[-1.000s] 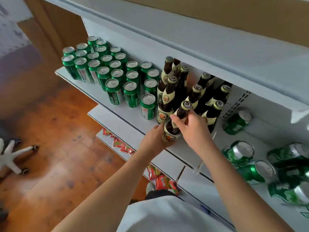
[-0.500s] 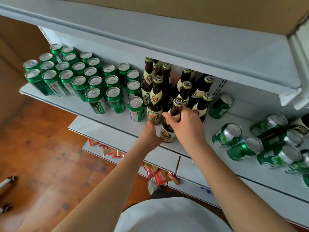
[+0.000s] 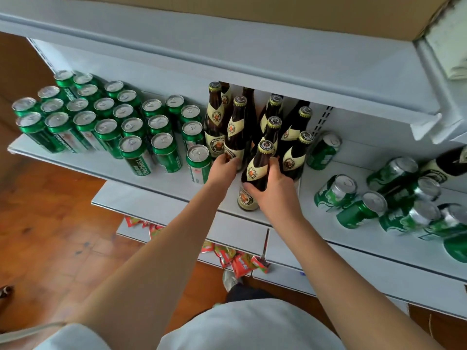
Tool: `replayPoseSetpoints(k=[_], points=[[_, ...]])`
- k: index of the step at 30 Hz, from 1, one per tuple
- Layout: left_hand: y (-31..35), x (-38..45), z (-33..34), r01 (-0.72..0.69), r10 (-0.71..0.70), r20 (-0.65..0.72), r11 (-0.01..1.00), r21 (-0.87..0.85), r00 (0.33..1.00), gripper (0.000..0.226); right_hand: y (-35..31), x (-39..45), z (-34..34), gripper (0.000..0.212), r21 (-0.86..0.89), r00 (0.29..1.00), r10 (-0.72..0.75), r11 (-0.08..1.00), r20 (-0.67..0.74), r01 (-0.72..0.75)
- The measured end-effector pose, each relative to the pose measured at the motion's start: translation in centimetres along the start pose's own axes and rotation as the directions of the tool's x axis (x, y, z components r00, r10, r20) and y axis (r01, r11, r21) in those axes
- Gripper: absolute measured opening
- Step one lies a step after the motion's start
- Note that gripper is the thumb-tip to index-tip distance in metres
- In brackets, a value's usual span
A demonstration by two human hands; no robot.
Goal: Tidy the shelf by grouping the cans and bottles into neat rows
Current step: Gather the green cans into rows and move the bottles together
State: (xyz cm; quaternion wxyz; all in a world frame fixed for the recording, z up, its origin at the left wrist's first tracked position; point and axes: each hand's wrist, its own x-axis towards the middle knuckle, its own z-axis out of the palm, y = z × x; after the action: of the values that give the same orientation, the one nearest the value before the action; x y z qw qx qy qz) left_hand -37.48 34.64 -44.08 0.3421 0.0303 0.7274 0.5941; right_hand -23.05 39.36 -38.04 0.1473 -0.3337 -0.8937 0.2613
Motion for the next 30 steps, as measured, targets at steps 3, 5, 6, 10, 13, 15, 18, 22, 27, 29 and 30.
replayPoseSetpoints(k=[3, 5, 6, 10, 13, 15, 18, 22, 27, 29, 30], points=[[-0.1, 1.8, 0.2, 0.028, -0.023, 0.052, 0.996, -0.089, 0.998, 0.018, -0.1, -0.3, 0.3, 0.07, 0.025, 0.999, 0.042, 0.999, 0.012, -0.042], [0.6, 1.5, 0.3, 0.011, -0.005, 0.078, 0.997, -0.072, 0.997, 0.012, -0.1, -0.4, 0.6, 0.068, 0.054, 0.998, 0.063, 0.997, 0.003, -0.063], [0.7, 1.6, 0.2, -0.013, 0.017, 0.111, 0.999, -0.037, 0.994, 0.01, -0.1, -0.4, 0.7, 0.067, 0.063, 0.998, 0.066, 0.996, -0.003, -0.066], [1.3, 0.2, -1.2, -0.019, 0.015, 0.129, 0.999, 0.029, 0.992, 0.027, -1.0, 0.0, 1.4, 0.067, 0.068, 1.0, 0.008, 0.998, 0.003, -0.009], [-0.4, -3.3, -3.2, -0.076, 0.077, 0.018, 0.997, -0.015, 0.997, 0.034, -2.3, 1.0, 2.4, 0.065, 0.088, 0.998, -0.039, 0.996, 0.05, 0.035], [-2.7, -6.0, -4.5, -0.138, 0.138, -0.083, 0.99, 0.013, 0.987, 0.031, -3.3, 2.0, 3.2, 0.068, 0.091, 0.996, -0.052, 0.995, 0.073, 0.045], [-4.8, -7.9, -5.7, -0.123, 0.138, -0.208, 0.989, 0.086, 0.968, 0.035, -4.7, 3.7, 4.4, 0.071, 0.1, 0.994, -0.036, 0.995, 0.104, 0.026], [-4.1, -6.8, -6.2, -0.106, 0.12, -0.189, 0.991, 0.082, 0.975, 0.048, -5.4, 5.9, 5.0, 0.068, 0.174, 0.995, 0.02, 0.984, 0.1, -0.037], [-2.2, -6.5, -6.5, -0.039, 0.073, -0.168, 0.98, 0.197, 0.983, 0.059, -5.4, 6.1, 5.4, 0.07, 0.217, 0.995, 0.059, 0.973, 0.082, -0.076], [-2.2, -7.5, -6.4, 0.004, 0.051, -0.244, 0.976, 0.22, 0.968, 0.052, -5.4, 4.9, 4.8, 0.074, 0.199, 0.995, 0.06, 0.977, 0.083, -0.076], [-2.5, -8.3, -6.0, 0.021, 0.044, -0.278, 0.974, 0.226, 0.96, 0.047, -5.3, 4.1, 4.3, 0.073, 0.192, 0.996, 0.054, 0.979, 0.073, -0.067]])
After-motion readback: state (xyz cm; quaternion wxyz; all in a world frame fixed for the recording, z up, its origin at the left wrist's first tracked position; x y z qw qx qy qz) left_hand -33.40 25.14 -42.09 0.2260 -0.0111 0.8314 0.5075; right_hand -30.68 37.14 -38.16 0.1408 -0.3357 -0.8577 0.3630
